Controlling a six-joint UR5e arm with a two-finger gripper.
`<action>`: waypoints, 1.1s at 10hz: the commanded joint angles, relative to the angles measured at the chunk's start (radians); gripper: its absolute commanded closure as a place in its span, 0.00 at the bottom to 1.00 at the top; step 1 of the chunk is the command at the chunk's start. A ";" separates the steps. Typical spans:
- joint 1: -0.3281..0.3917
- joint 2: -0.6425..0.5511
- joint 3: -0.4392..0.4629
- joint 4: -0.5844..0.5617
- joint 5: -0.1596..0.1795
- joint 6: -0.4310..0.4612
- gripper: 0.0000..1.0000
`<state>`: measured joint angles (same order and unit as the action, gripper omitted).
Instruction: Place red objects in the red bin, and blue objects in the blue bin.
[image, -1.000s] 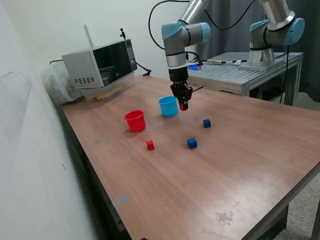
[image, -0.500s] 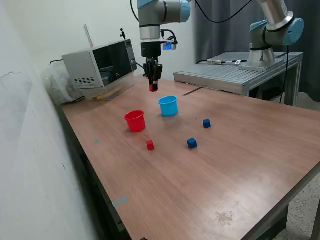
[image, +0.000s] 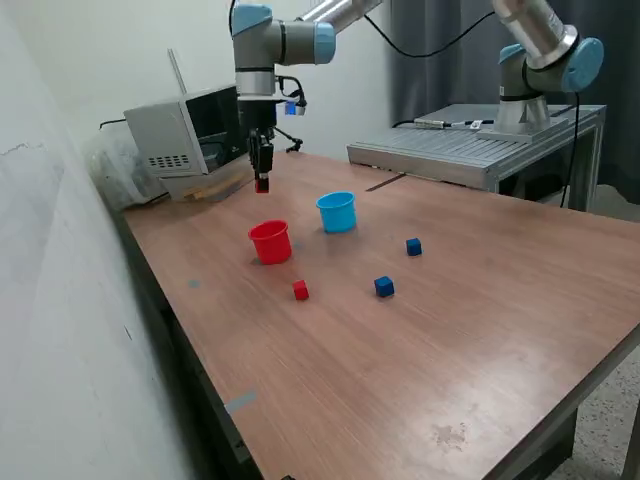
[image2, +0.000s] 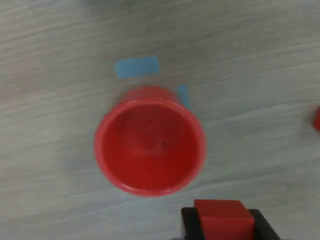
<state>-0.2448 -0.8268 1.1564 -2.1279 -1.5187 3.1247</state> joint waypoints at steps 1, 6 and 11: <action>-0.028 0.063 -0.020 -0.006 0.000 -0.001 1.00; -0.044 0.104 -0.017 -0.014 -0.003 -0.002 0.00; -0.025 0.097 -0.029 -0.009 -0.003 0.002 0.00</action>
<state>-0.2814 -0.7243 1.1284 -2.1408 -1.5216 3.1239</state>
